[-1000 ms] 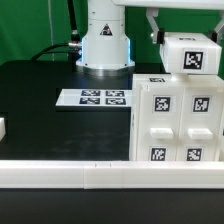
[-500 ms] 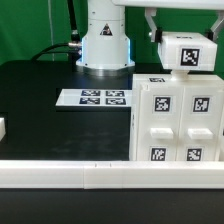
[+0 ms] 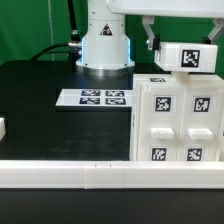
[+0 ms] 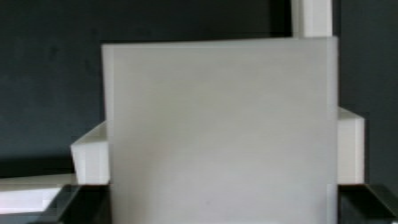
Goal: Assemble cabinet
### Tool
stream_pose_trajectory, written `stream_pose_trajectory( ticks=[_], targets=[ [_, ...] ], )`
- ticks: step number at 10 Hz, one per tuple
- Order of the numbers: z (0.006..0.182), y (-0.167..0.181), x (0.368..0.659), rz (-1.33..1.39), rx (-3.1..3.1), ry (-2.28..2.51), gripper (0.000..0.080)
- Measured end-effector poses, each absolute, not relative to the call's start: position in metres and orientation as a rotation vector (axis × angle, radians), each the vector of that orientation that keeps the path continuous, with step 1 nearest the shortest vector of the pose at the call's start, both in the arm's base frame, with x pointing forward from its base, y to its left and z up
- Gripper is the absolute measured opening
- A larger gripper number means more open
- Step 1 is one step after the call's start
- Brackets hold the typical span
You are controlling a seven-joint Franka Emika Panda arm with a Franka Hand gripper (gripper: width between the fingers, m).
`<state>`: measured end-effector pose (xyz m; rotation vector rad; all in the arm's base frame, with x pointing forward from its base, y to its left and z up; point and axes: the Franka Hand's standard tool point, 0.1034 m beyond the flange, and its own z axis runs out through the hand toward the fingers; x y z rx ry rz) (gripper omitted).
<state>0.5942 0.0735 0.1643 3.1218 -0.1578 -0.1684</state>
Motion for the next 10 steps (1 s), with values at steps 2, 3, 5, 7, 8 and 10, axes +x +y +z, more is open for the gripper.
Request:
stream_pose_trajectory(
  ticks=[2,3,5,7,8,10],
  targets=[
    [0.1605,0.0736,0.5953,-0.177,3.119,-0.156,0.0563],
    [0.1593,0.0738,0.5958,-0.178,3.118,-0.156,0.0563],
    [0.1595,0.0769,0.6007,-0.128,3.124,-0.159,0.0563],
    [0.1597,0.0769,0.6008,-0.128,3.124,-0.159,0.0563],
    [0.1597,0.0769,0.6008,-0.128,3.124,-0.159,0.0563],
    [0.1597,0.0769,0.6008,-0.128,3.124,-0.159,0.0563]
  ],
)
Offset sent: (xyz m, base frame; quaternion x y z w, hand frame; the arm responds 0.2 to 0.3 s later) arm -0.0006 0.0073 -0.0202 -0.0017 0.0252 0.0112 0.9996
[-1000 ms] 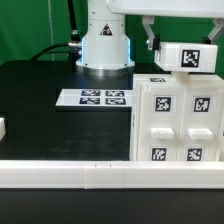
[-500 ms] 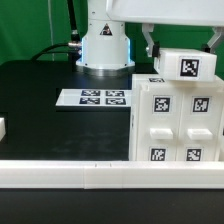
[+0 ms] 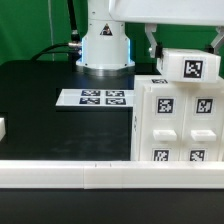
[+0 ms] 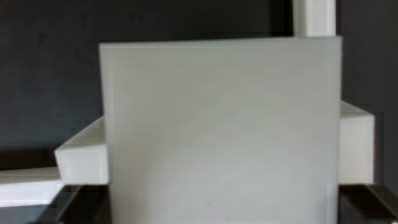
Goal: Assemble cabinet
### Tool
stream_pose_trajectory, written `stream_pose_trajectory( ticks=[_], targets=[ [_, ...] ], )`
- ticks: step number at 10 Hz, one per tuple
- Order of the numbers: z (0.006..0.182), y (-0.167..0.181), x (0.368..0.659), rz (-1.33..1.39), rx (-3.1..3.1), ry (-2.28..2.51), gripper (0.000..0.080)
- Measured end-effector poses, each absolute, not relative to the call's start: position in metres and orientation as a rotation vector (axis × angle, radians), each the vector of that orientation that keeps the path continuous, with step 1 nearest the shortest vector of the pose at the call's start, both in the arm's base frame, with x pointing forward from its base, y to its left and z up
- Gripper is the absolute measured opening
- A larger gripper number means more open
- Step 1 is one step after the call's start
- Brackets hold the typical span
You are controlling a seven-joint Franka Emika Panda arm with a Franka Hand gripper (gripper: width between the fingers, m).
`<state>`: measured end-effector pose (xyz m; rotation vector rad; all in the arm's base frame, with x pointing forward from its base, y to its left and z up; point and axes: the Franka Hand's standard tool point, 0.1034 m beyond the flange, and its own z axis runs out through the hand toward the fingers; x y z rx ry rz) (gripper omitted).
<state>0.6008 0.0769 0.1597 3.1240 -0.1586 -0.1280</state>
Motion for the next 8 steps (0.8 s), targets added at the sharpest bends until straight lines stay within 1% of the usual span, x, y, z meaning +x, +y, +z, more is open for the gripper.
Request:
stream_pose_trajectory(
  ticks=[4,5,7,8],
  targets=[
    [0.1597,0.0776,0.6008,-0.127,3.118,-0.229,0.0563],
    [0.1598,0.0782,0.6008,-0.127,3.109,-0.32,0.0563],
    [0.16,0.08,0.6008,-0.123,3.049,-0.652,0.0563],
    [0.16,0.0802,0.6008,-0.122,3.034,-0.715,0.0563]
  ],
)
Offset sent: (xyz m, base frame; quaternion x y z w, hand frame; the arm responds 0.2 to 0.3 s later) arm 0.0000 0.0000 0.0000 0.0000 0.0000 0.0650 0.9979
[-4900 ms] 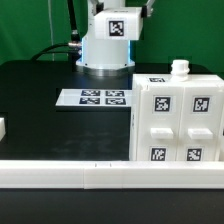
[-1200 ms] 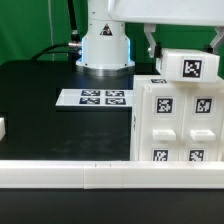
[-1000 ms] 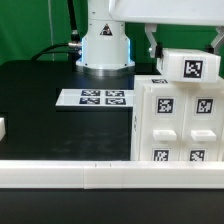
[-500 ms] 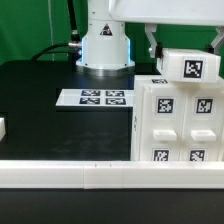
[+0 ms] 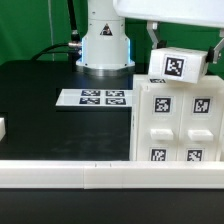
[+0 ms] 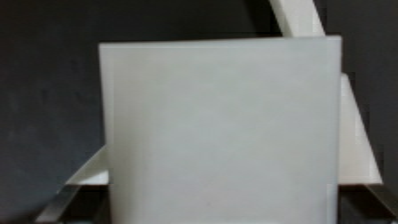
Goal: Assemble cabinet
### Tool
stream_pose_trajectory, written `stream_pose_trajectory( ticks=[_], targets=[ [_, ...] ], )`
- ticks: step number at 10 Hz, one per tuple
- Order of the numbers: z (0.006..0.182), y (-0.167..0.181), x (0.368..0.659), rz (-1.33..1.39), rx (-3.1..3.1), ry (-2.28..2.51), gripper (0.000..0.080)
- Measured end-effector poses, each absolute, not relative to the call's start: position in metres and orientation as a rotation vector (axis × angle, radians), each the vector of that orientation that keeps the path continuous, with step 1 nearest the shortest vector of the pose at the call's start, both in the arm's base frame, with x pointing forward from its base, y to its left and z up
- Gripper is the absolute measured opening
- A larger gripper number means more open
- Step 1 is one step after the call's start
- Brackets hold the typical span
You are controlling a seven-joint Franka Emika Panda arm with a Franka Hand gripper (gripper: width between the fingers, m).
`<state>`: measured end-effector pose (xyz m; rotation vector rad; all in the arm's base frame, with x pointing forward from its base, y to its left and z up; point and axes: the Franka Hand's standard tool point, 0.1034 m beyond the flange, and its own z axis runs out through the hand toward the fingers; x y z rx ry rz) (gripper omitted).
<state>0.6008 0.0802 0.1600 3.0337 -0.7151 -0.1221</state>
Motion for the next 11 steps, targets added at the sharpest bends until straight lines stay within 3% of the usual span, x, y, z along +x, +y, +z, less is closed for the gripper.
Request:
stream_pose_trajectory(
  ticks=[11],
  targets=[
    [0.16,0.093,0.608,-0.047,2.545,-1.831,0.0563]
  ],
)
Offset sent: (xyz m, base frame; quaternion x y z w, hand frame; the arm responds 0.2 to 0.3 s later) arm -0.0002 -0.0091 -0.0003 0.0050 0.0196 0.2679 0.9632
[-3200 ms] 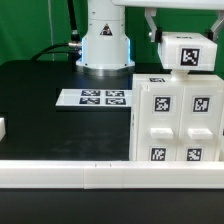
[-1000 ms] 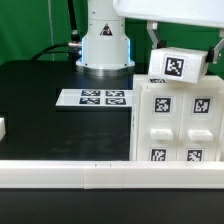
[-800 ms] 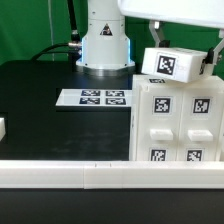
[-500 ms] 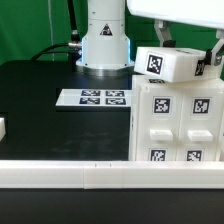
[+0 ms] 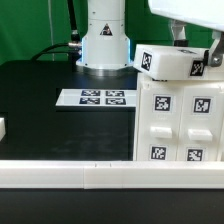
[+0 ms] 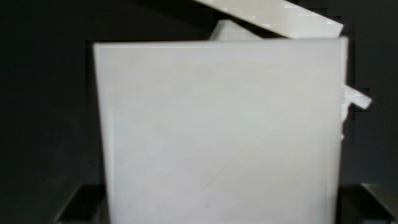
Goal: Assemble cabinet
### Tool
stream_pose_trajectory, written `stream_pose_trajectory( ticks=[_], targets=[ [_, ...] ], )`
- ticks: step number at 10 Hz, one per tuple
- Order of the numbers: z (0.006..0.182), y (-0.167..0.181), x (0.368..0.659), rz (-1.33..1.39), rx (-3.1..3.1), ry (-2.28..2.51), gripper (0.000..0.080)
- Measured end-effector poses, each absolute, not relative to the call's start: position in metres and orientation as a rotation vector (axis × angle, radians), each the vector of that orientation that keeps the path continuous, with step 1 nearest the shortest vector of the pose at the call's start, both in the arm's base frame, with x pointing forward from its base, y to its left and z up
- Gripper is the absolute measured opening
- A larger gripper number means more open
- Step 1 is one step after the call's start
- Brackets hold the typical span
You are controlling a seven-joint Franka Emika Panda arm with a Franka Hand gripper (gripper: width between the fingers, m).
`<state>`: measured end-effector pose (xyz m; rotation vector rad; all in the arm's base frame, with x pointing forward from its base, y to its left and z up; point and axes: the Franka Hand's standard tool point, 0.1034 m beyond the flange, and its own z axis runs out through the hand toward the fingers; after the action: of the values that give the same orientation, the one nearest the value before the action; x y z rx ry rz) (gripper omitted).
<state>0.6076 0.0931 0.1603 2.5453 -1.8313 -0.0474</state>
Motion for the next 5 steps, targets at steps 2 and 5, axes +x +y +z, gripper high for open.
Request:
stream_pose_trajectory(
  ticks=[2,5],
  targets=[
    [0.1603,0.0955,0.6078,-0.046,2.38,-2.044,0.0563],
    [0.16,0.0981,0.6082,-0.054,2.307,-2.136,0.0567]
  ],
)
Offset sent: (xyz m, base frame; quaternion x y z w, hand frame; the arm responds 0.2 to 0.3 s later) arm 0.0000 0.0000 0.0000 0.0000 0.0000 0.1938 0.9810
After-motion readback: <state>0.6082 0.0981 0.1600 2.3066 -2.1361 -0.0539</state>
